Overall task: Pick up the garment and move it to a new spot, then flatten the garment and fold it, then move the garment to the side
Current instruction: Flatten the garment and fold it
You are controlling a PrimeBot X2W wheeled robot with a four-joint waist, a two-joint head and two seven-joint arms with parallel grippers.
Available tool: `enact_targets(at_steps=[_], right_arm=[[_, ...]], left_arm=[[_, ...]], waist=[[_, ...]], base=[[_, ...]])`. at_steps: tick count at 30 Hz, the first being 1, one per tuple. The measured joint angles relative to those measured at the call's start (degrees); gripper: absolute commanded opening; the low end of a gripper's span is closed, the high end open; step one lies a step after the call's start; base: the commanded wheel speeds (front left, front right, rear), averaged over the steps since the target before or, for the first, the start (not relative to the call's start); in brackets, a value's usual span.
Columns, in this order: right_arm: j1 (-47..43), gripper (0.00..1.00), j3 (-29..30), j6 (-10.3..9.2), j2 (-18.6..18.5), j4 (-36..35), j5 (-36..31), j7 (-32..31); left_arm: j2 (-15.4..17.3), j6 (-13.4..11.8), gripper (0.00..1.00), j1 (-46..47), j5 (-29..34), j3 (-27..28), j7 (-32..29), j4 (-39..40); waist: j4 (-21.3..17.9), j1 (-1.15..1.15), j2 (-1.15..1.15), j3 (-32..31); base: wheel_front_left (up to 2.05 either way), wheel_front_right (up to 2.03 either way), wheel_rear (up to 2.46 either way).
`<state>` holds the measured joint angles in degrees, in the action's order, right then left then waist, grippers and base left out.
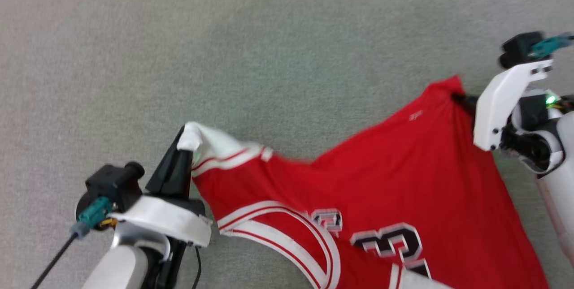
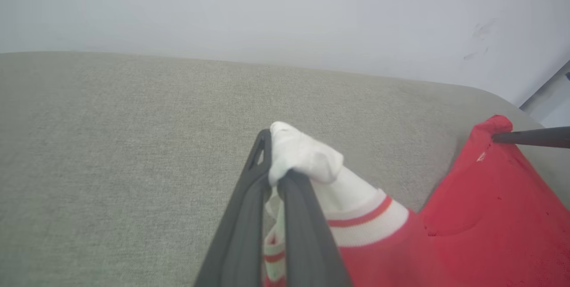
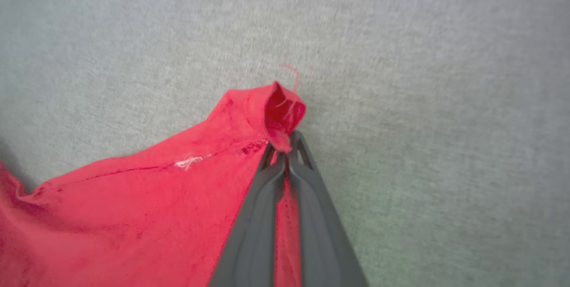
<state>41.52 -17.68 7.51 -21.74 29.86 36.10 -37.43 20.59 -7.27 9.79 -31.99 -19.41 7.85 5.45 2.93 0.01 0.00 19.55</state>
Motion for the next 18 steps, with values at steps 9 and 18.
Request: enact_targets(at_steps=[9,18], right_arm=[[0.62,0.00,9.05,0.00,4.22,2.14,-9.23,16.68],[11.20,0.00,13.12,0.00,9.80,8.16,-17.98,28.42]], left_arm=[[-3.04,1.13,0.00,13.19,0.12,-0.21,0.37,-6.62],[-6.57,4.86,0.00,35.98,0.05,0.56,2.19,-25.28]], waist=[[-4.21,0.00,0.00,-4.47],[-8.46,-0.01,0.00,-5.47]], base=[[0.00,0.00,0.00],[0.00,0.00,0.00]])
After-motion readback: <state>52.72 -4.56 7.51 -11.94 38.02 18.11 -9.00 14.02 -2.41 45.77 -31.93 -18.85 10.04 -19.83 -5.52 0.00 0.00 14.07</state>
